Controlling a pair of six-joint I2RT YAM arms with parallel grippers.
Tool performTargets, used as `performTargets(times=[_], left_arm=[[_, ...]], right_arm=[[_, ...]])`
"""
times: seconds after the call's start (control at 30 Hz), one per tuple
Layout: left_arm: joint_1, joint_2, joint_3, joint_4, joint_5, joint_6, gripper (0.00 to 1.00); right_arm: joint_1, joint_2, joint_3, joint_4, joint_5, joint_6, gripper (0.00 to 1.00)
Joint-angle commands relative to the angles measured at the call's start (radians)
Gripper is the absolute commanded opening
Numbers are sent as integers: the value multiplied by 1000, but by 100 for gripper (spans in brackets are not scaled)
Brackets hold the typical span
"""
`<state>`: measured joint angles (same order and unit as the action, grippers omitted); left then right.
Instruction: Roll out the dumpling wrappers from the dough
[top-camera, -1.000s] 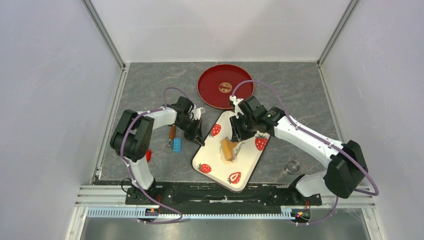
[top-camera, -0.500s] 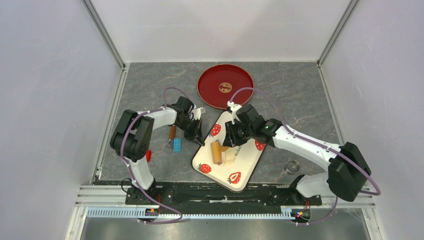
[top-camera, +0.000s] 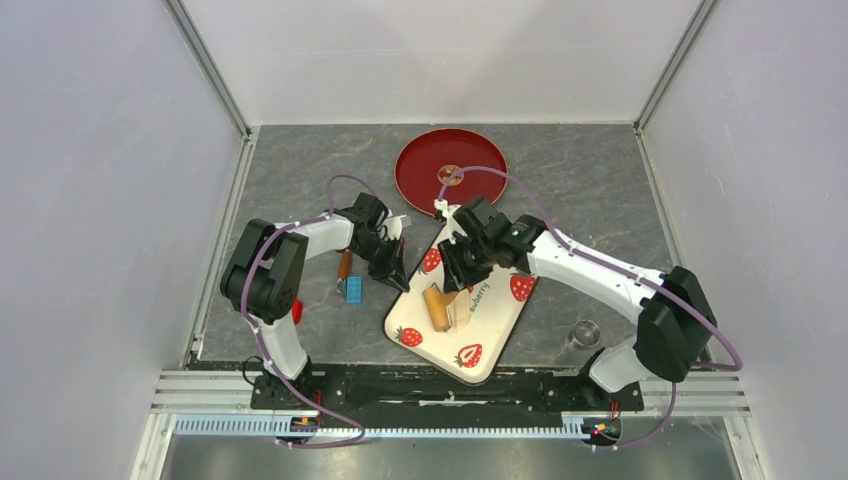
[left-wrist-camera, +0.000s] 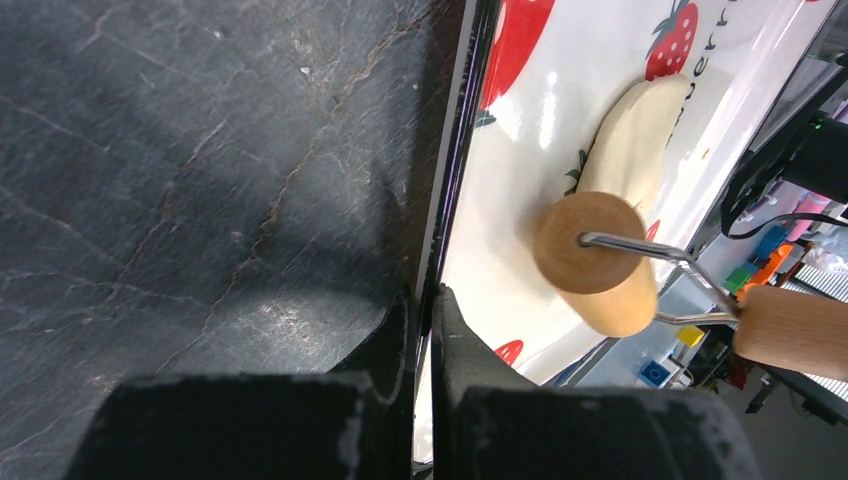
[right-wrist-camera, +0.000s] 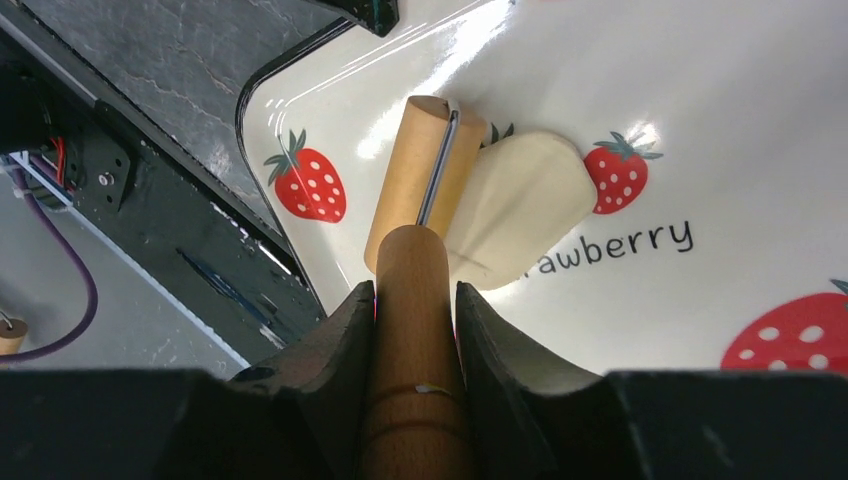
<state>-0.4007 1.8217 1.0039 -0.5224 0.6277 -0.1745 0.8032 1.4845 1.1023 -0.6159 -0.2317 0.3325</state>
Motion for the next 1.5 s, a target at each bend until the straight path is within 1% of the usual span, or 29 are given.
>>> performTargets(times=[0.0,0.13,0.27,0.33,0.43,0.5,0.8,0.97,1.13,1.27,1.47], left_arm=[[-10,41,-18,-42,-157,55,2],[-12,42,-16,-46,-160,56,2],[-11,42,-18,-48,-162,57,2],[-12,44,-17,-48,-163,58,2],[-11,47,-18,-48,-161,58,2],[-12,48,-15,-49,-160,56,2],[-11,49,-16,-54,-166,62,2],[-11,48,-14,-57,-168,64,2],[-11,53,-13,-57,-167,64,2],[-11,53,-13,-57,-169,64,2],[-11,50,-14,-59,-171,65,2]], right_arm=[[2,8,160,-157,-69,-52,0],[-6,4,259,-151,-119,-23,0],[-61,-9,261,-168,-134,6,0],[-96,-13,250,-207,-99,6,0],[-125,-13,214,-261,-59,-22,0],[-133,-14,169,-263,-60,-35,0],[-138,-30,13,-191,-15,-52,0],[-137,-49,-59,-220,81,-85,0],[-125,-56,-137,-247,176,-115,0],[-112,-45,-228,-230,190,-106,0],[-76,5,-302,-227,261,-96,0]])
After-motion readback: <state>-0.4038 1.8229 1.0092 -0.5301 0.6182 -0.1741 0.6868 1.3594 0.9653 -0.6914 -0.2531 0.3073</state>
